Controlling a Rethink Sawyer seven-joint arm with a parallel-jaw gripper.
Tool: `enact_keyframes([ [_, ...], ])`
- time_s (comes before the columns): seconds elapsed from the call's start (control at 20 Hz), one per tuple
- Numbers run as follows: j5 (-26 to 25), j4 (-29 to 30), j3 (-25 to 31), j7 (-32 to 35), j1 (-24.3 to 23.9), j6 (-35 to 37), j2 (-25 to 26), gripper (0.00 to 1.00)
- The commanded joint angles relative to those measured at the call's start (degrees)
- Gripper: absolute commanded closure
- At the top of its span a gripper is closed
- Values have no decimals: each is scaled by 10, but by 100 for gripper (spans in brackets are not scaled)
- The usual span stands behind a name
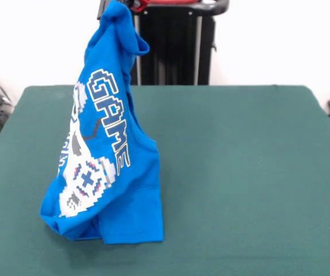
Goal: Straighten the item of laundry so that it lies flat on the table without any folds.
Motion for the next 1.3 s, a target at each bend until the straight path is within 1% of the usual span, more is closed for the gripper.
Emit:
enact_keyframes([
  [0.05,-19,-8,-26,82,13,84,-11,100],
  [0.4,-9,4,-71,76,36,-8,40,100],
  [0.75,4,17,-108,81,67,-60,61,100],
  [1.05,29,34,-146,91,102,-117,88,100],
  [1.15,37,40,-159,96,111,-148,105,100],
  [1.3,49,47,-176,102,124,-200,144,100],
])
